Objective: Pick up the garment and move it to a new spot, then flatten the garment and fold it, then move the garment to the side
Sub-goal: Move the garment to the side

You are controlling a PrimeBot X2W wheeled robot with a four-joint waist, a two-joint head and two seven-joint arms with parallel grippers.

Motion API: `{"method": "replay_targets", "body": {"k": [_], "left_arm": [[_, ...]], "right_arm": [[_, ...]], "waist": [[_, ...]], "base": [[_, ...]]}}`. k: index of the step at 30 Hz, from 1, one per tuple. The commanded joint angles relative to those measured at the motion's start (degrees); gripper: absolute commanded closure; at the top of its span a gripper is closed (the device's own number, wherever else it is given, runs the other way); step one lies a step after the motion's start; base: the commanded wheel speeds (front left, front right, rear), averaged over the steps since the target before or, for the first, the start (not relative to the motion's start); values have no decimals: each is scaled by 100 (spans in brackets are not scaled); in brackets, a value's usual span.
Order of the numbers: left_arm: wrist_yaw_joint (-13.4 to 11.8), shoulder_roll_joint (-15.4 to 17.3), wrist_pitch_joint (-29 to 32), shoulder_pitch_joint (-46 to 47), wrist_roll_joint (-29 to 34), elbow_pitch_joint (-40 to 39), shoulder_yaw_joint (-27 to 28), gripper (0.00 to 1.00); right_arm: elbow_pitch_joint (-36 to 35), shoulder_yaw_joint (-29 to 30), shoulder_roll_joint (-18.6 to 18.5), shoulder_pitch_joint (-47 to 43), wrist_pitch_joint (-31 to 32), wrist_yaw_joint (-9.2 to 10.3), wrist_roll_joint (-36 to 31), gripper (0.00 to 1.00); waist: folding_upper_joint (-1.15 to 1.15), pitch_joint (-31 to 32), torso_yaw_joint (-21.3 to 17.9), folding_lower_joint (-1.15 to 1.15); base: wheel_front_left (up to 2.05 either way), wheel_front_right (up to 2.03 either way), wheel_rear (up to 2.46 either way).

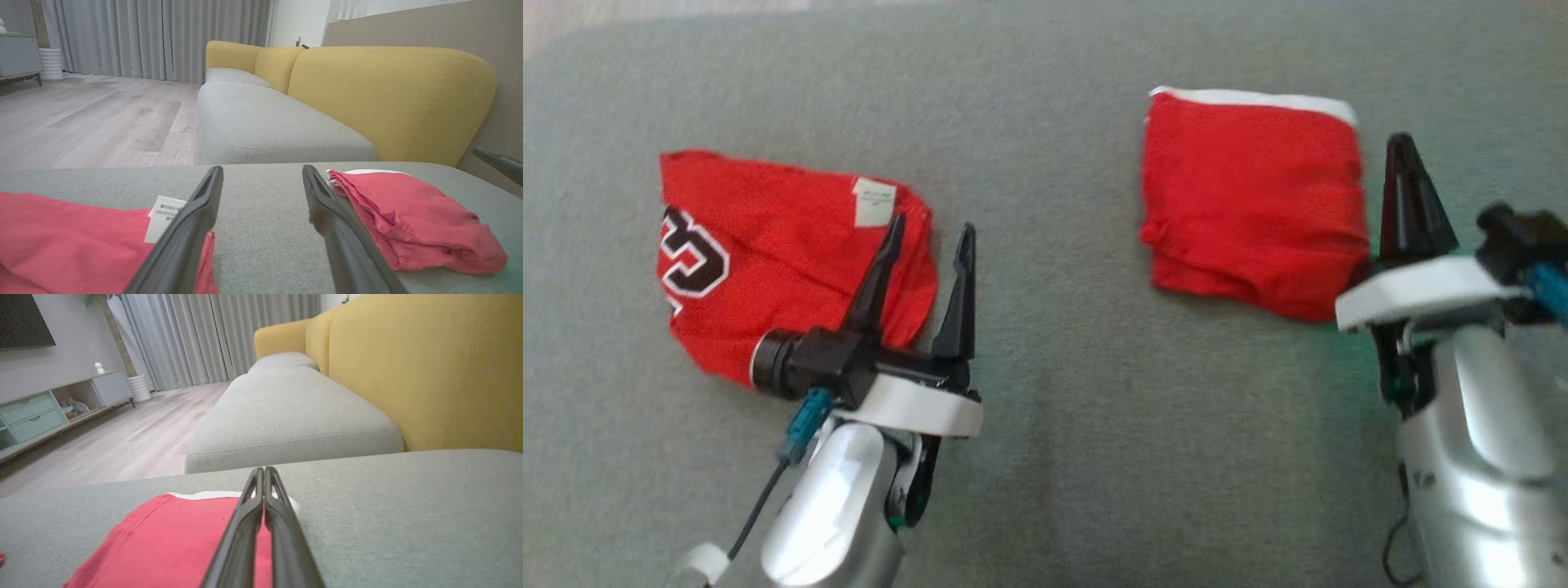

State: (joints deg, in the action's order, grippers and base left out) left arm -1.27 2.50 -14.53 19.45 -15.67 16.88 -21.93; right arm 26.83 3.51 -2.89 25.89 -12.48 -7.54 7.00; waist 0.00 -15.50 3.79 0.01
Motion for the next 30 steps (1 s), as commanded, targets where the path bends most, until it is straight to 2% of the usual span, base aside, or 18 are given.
{"method": "replay_targets", "body": {"k": [1,4,10,15,24,30], "left_arm": [[-34,39,-47,207,-54,-202,132,0],[-70,38,-47,313,-123,-214,51,0],[-128,38,-47,434,-208,-205,-77,0],[-156,38,-47,470,-217,-131,-80,0],[-183,38,-47,470,-241,-94,-128,0],[-184,38,-47,459,-255,-42,-167,0]], "right_arm": [[-46,-109,1,220,41,5,-32,100],[499,32,1,638,194,5,-140,100],[1778,416,-17,1181,396,5,-799,100],[2230,390,-5,1495,-25,5,-992,100],[2287,-1490,0,1668,-236,5,238,100],[2879,-2318,1,1558,60,5,551,100]], "waist": [[0,-233,238,-1],[0,-401,415,-1],[0,-568,621,-1],[0,-493,630,-1],[0,-315,574,-1],[0,-241,544,-1]], "base": [[0,0,0],[0,0,0],[0,0,0],[0,0,0],[0,0,0],[0,0,0]]}}
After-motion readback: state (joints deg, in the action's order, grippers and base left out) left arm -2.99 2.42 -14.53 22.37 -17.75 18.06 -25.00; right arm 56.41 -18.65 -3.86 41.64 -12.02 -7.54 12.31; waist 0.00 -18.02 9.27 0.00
